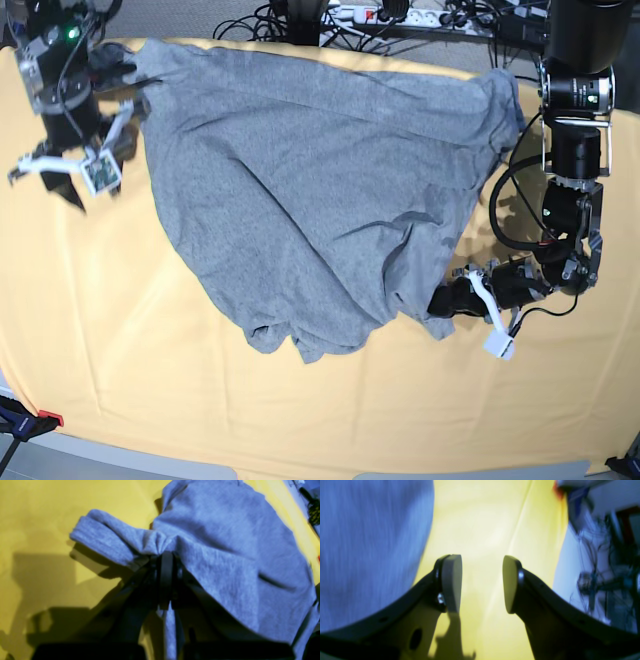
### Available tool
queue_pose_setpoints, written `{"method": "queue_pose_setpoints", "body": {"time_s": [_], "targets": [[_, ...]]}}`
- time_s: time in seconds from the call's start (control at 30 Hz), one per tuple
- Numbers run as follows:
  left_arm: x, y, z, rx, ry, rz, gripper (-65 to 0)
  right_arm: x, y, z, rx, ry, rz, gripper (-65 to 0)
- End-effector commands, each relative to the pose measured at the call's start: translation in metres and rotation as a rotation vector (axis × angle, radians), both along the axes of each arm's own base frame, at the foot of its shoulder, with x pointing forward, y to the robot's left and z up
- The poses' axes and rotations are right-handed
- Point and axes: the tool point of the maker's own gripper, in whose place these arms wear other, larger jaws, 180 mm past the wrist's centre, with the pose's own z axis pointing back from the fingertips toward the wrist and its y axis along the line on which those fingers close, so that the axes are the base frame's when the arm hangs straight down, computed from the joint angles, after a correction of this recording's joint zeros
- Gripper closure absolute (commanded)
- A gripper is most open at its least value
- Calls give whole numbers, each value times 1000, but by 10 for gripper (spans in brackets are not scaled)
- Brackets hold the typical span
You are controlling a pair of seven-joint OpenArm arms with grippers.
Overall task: Layout the t-shirt on the table in an organized manner, then fold the t-shirt properly
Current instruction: 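Release the shirt and grasp the hem corners with both grippers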
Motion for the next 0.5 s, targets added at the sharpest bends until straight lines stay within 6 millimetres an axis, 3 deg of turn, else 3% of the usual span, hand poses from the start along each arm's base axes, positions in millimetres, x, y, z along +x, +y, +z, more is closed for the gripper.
{"method": "queue_pose_setpoints", "body": {"time_s": [0.0,0.1,0.27,0.47], "targets": [[12,4,24,-19,-65,6,0,11,-3,11,-2,-47,2,-286],[6,6,16,0,-37,-3,0,38,-2,5,93,-53,-2,-287],[-2,5,5,14,1,-17,0,84,16,-25,337,40,48,-291],[-5,5,1,27,19,-28,0,137,24,-44,563,111,35,-343]]}}
